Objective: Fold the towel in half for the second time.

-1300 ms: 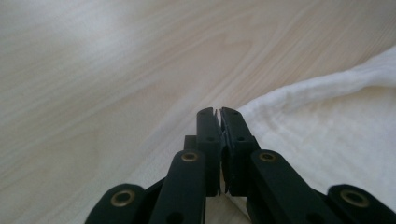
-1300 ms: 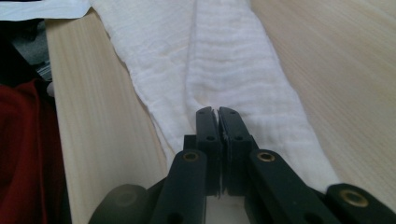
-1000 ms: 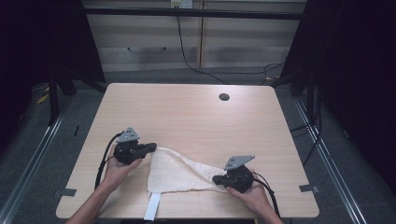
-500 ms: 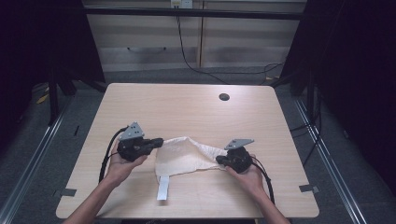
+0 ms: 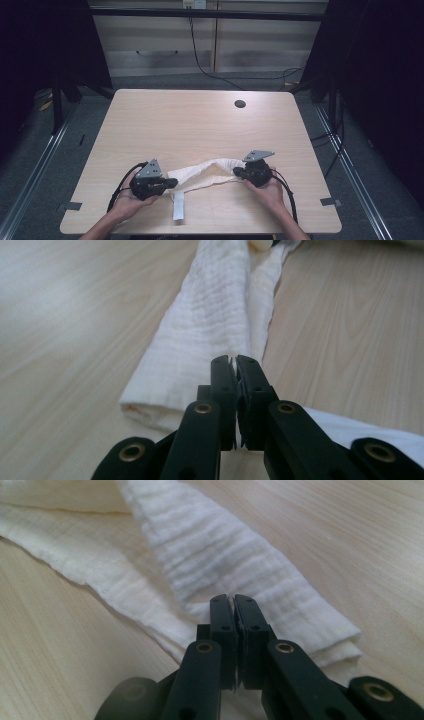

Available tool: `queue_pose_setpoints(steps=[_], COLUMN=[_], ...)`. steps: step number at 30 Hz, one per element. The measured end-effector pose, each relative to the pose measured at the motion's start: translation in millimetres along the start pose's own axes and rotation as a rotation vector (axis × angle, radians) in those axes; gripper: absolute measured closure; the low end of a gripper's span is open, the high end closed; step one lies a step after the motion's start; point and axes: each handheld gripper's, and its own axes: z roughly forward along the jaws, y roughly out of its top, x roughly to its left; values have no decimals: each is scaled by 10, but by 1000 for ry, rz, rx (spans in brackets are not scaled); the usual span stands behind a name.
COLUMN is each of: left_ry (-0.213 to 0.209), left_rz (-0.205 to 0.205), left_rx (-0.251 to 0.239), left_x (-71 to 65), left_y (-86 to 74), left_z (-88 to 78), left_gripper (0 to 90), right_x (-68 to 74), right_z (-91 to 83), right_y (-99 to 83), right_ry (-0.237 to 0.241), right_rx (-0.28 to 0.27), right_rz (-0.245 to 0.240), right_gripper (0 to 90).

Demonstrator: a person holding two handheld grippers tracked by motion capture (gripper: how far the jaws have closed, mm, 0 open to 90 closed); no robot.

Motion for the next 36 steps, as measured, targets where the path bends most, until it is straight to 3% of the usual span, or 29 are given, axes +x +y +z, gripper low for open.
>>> queue_pose_setpoints(steps=[6,14,20,23,28,36], left_ry=[15,21,30,26,31,68], left_rz=[-7,-12,-8,-14,-12,-33], left_rx=[40,51,56,59,59,45], left_x=[0,-4,-14,-11,-15,93], left_y=[-127,-136,-132,-133,-130,-100], left_z=[27,54,57,56,62,104], left_gripper=[870,870,870,870,871,871], right_x=[16,0,45,107,228,124], right_z=[-127,-381,-495,-542,-540,-411], right_y=[-30,-204,-356,-399,-487,-386], right_ry=[-15,-39,-34,-36,-19,-32], right_rx=[-12,-36,-17,-15,20,10], right_rz=[-13,2,15,-11,-25,-3], right_gripper=[881,880,881,880,880,880])
